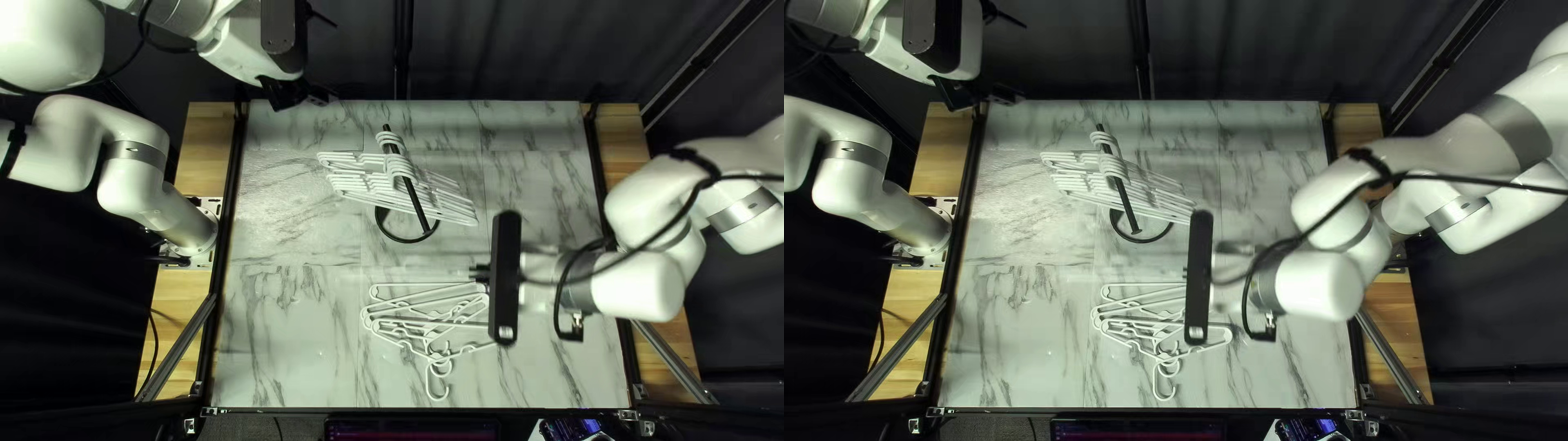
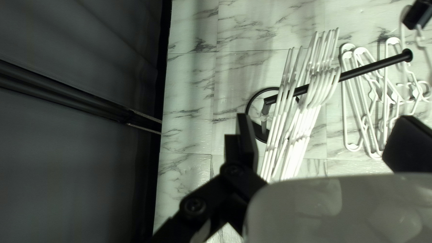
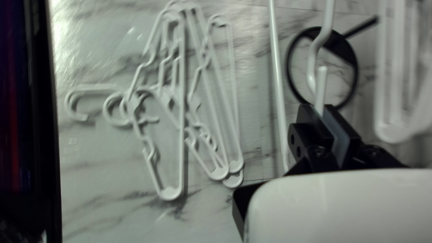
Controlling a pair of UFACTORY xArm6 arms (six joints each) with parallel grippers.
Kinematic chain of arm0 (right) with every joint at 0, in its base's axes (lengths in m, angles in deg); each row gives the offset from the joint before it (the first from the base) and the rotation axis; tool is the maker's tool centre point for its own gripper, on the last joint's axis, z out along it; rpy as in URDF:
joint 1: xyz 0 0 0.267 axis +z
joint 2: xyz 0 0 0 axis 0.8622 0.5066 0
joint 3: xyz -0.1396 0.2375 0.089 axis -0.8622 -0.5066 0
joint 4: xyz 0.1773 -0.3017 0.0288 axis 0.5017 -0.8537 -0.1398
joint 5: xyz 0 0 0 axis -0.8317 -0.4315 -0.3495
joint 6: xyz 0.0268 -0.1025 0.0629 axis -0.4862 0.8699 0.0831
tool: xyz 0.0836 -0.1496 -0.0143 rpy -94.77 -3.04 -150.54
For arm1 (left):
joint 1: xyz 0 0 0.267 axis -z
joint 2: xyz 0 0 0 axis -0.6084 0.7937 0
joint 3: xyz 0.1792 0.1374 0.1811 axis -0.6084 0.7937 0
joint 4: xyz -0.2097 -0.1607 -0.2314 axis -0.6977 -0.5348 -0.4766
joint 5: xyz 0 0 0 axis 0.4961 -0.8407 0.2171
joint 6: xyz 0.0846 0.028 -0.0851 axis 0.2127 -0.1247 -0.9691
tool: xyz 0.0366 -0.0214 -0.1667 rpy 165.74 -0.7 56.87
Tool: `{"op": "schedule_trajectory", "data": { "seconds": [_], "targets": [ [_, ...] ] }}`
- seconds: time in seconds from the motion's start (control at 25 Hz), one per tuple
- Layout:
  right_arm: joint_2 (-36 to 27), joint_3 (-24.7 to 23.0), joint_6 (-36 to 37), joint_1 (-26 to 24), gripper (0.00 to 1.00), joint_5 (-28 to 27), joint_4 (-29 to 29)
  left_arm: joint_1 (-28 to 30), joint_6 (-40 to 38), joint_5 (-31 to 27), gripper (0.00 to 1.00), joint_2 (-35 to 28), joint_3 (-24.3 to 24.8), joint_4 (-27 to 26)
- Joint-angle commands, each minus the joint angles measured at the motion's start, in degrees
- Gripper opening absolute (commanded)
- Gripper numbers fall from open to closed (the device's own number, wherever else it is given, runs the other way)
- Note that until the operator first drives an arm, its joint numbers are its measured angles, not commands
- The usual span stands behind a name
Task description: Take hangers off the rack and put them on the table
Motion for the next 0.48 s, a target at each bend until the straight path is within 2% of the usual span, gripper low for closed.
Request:
{"op": "schedule_trajectory", "data": {
  "seconds": [0.04,0.4,0.48],
  "targets": [
    [0.5,-1.8,10.8,-1.1,0.00,3.2,6.3,0.0,0.0,0.0,1.00,0.0,0.0,0.0],
    [0.5,-1.8,10.8,-1.1,0.00,3.2,6.3,0.0,0.0,0.0,1.00,0.0,0.0,0.0],
    [3.5,0.5,15.2,-1.7,0.00,3.6,10.7,0.0,0.0,0.0,1.00,0.0,0.0,0.0]
  ]
}}
